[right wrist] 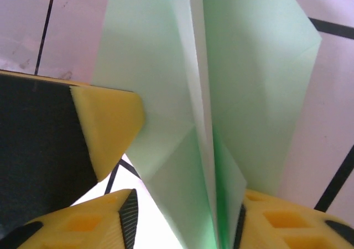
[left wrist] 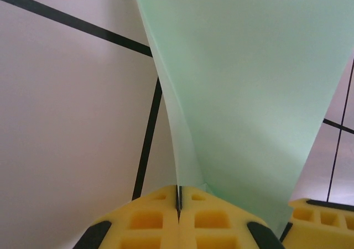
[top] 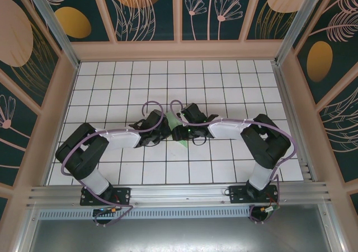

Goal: Fold a paper plane with a square sheet of paper (pick it up from the middle)

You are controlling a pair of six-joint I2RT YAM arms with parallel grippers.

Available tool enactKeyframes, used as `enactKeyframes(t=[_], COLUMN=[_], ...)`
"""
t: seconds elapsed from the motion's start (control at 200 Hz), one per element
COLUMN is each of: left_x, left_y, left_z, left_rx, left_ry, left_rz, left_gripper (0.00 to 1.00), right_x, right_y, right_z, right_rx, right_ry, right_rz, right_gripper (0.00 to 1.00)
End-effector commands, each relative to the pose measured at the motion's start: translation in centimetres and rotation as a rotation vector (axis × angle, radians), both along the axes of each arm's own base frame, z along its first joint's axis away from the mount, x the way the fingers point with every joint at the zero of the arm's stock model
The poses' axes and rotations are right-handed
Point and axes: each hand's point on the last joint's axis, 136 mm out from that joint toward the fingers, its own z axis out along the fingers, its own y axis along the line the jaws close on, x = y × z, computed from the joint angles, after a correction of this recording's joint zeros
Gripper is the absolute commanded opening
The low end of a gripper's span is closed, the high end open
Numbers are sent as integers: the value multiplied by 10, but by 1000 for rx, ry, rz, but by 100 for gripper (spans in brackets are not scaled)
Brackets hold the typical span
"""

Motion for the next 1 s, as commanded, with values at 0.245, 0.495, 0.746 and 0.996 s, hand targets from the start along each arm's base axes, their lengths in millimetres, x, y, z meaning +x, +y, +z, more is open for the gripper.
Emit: enactKeyframes(t=[0.245,0.495,0.746,0.996], left_x=[4,5,5,11], left_y=[-6,-6,-6,9], left_z=[3,5,10,34], left_rx=[1,-3,-8,14], left_ry=[-7,-8,-18,-67], left_rz=[-33,-35,-33,27], left_gripper=[3,4,9,52], right_x=[-6,8,18,31], right_y=[-1,-10,-12,-44], right_z=[-5,-12,-10,13], right_rx=[-23,-105,-126,-190], right_ry=[-23,-57,-78,-164], right_rz=[53,-4,-53,-213], right_gripper=[45,38,15,4])
